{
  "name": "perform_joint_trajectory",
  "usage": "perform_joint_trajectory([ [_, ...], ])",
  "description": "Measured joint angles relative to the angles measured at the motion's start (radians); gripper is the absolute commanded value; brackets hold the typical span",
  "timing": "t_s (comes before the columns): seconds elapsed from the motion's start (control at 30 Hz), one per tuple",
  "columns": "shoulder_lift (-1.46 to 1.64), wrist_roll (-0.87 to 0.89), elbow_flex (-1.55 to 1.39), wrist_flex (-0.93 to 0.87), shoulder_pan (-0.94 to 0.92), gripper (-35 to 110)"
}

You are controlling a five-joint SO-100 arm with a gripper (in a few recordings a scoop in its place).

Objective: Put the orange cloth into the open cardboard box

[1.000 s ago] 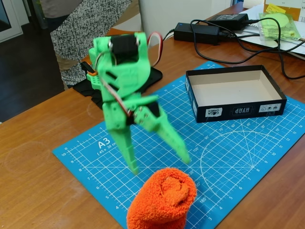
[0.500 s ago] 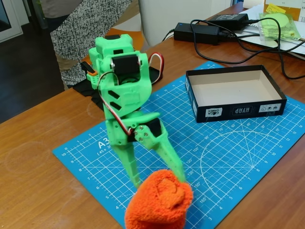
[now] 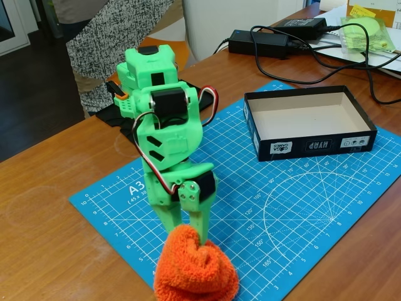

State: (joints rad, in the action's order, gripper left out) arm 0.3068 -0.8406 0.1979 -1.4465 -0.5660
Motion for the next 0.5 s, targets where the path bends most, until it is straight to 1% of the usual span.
perform_joint_trajectory([
  [0.17,0.074,0.029,0.0,-0.078,0.009,-1],
  [0.27,0.207,0.069,0.0,-0.156,0.054,-1],
  [0.33,0.327,0.115,-0.025,-0.178,0.097,-1],
  [0.5,0.713,0.207,-0.33,-0.19,0.275,-1],
])
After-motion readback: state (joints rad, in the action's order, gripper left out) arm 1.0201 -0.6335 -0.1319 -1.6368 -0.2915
